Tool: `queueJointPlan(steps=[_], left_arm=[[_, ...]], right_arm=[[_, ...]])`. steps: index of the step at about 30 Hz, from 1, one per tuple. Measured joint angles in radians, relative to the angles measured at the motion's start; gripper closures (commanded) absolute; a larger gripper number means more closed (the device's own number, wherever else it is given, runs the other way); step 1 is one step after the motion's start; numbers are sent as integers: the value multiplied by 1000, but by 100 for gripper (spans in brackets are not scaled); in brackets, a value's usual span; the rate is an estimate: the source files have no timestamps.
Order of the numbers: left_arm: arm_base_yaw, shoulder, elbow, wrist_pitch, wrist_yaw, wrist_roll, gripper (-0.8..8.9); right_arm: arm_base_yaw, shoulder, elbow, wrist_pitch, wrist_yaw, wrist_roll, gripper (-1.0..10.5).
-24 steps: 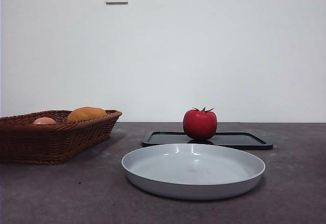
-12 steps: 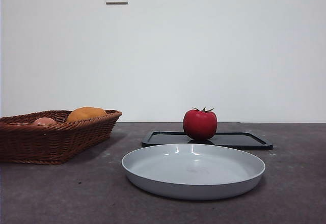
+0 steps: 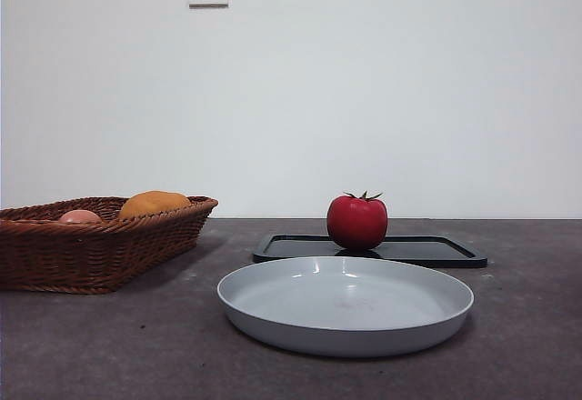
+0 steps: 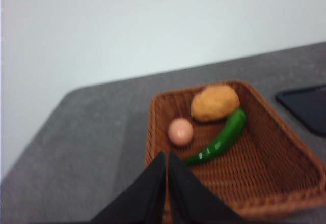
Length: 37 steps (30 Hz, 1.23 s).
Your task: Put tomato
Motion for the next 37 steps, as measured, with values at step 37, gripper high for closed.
queueJointPlan(steps=[37], left_arm=[[0,-91,-145,-51,-8,-31,806]], right_arm=[[0,-1,0,0,0,0,940]])
